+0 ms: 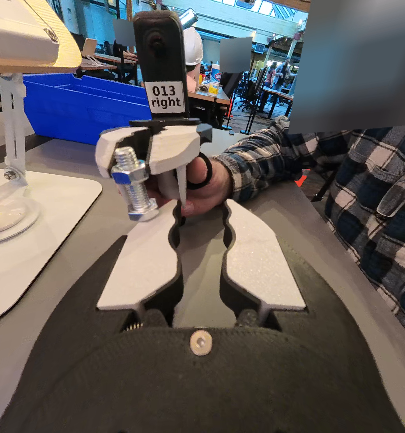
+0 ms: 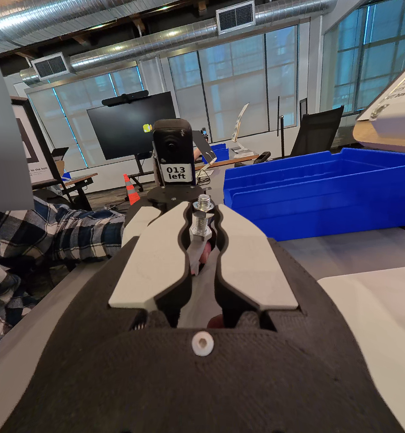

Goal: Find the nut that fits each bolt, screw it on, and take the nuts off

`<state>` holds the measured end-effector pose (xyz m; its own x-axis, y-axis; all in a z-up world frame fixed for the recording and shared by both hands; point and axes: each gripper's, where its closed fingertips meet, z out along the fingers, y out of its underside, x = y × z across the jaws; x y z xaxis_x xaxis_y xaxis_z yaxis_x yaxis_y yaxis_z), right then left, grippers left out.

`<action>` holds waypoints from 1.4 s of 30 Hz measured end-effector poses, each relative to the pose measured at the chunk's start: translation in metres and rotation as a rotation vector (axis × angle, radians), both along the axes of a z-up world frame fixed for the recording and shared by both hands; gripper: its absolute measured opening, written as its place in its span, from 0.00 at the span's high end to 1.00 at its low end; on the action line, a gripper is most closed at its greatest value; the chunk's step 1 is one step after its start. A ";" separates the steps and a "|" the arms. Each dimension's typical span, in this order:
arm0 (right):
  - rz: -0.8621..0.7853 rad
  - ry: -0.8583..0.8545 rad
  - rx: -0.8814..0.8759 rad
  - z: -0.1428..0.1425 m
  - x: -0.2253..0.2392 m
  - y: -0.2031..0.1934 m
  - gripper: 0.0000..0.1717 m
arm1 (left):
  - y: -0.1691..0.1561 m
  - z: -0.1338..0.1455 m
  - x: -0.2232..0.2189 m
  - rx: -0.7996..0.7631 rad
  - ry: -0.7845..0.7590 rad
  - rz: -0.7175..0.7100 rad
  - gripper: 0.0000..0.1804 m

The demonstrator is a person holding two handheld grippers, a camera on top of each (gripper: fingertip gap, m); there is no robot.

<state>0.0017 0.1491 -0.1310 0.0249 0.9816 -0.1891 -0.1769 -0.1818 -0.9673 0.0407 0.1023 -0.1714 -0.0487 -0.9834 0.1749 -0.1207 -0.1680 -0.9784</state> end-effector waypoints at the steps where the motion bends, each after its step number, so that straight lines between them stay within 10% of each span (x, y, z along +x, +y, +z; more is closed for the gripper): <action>1: 0.000 0.000 0.008 0.000 -0.001 -0.001 0.90 | 0.000 0.001 0.000 0.001 -0.003 0.001 0.82; 29: -0.093 -0.016 0.092 0.005 0.004 0.005 0.90 | 0.051 0.002 -0.015 0.091 0.052 0.388 0.78; 42: -0.044 -0.026 0.087 0.002 -0.001 -0.003 0.90 | 0.046 0.006 -0.016 0.095 0.031 0.349 0.87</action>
